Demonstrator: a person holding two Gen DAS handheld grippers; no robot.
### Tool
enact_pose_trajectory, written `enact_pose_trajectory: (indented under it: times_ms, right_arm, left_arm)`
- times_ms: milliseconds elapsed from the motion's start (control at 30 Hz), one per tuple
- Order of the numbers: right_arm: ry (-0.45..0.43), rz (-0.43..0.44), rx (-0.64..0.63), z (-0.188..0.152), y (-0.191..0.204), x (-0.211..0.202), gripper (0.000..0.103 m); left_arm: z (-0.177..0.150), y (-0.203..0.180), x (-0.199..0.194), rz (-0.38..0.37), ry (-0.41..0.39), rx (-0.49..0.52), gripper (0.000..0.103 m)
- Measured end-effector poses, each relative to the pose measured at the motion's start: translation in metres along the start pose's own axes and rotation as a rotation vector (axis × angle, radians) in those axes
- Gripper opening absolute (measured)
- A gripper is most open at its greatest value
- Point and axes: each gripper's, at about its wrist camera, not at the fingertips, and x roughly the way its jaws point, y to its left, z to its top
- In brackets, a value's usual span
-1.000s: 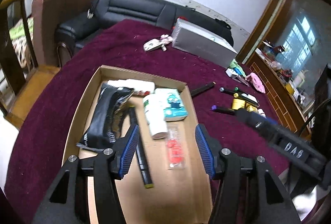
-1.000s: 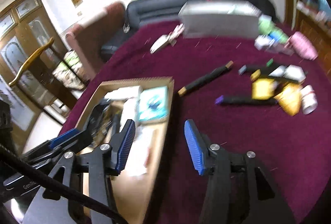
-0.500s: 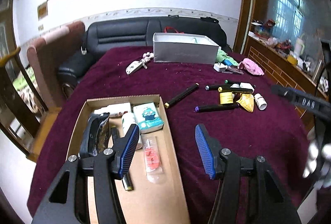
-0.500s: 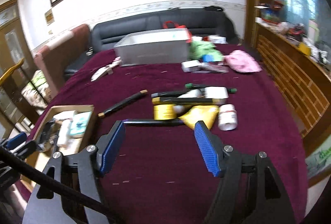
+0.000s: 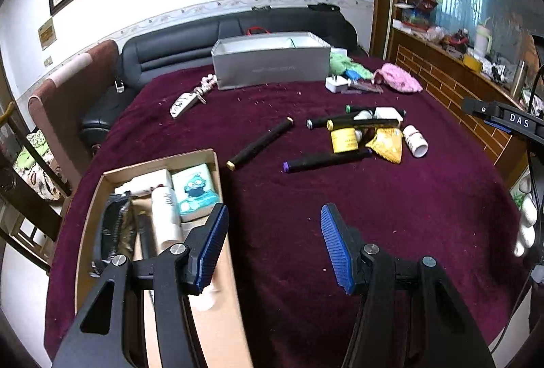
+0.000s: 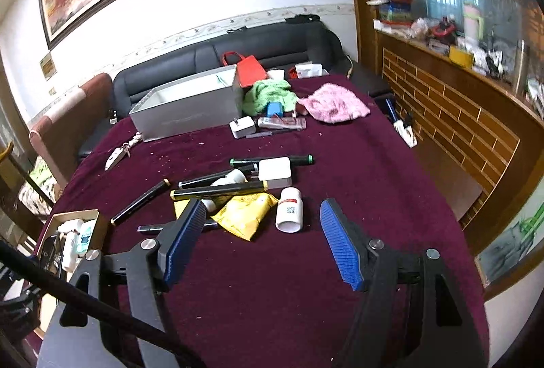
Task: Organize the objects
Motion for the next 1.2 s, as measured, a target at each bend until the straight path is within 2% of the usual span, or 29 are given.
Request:
enact_pose_trajectory:
  times_ms: [167,367,467,567,667,800,900,967,1000,1033,1067,1167,1200]
  right_arm:
    - [0.021,0.014,0.076,-0.008,-0.022,0.023,0.07]
    - [0.027,0.021,0.159,-0.012,-0.04,0.05,0.07]
    - [0.009,0.01,0.184,-0.014,-0.048,0.059,0.07]
    - [-0.02,0.011,0.22,-0.018,-0.058,0.063,0.07]
    - [-0.02,0.004,0.245,-0.022,-0.069,0.069,0.07]
    - [0.039,0.011,0.294,-0.028,-0.082,0.079,0.07]
    - [0.025,0.01,0.303,-0.027,-0.085,0.076,0.07]
    - [0.015,0.008,0.295,-0.027,-0.083,0.072,0.07]
    - [0.016,0.007,0.292,-0.028,-0.082,0.072,0.07]
    - [0.021,0.005,0.289,-0.028,-0.082,0.073,0.07]
    - [0.03,0.006,0.29,-0.029,-0.083,0.074,0.07]
    - [0.047,0.005,0.301,-0.031,-0.085,0.078,0.07]
    - [0.051,0.006,0.307,-0.032,-0.086,0.078,0.07]
  left_arm:
    - [0.003,-0.008,0.028,-0.019,0.071,-0.01,0.05]
    - [0.013,-0.01,0.061,-0.099,0.154,-0.073,0.05]
    - [0.026,-0.009,0.079,-0.144,0.179,-0.114,0.05]
    - [0.039,-0.014,0.098,-0.166,0.188,-0.114,0.05]
    - [0.048,-0.025,0.126,-0.184,0.213,-0.063,0.05]
    - [0.061,-0.047,0.159,-0.181,0.234,0.098,0.05]
    - [0.069,-0.061,0.178,-0.177,0.24,0.212,0.05]
    - [0.068,-0.064,0.193,-0.187,0.281,0.224,0.05]
    - [0.066,-0.065,0.2,-0.214,0.316,0.216,0.051]
    - [0.065,-0.067,0.198,-0.225,0.307,0.218,0.053]
    - [0.062,-0.069,0.195,-0.277,0.329,0.211,0.053]
    - [0.053,-0.081,0.173,-0.559,0.413,0.172,0.053]
    - [0.052,-0.088,0.159,-0.592,0.397,0.214,0.053]
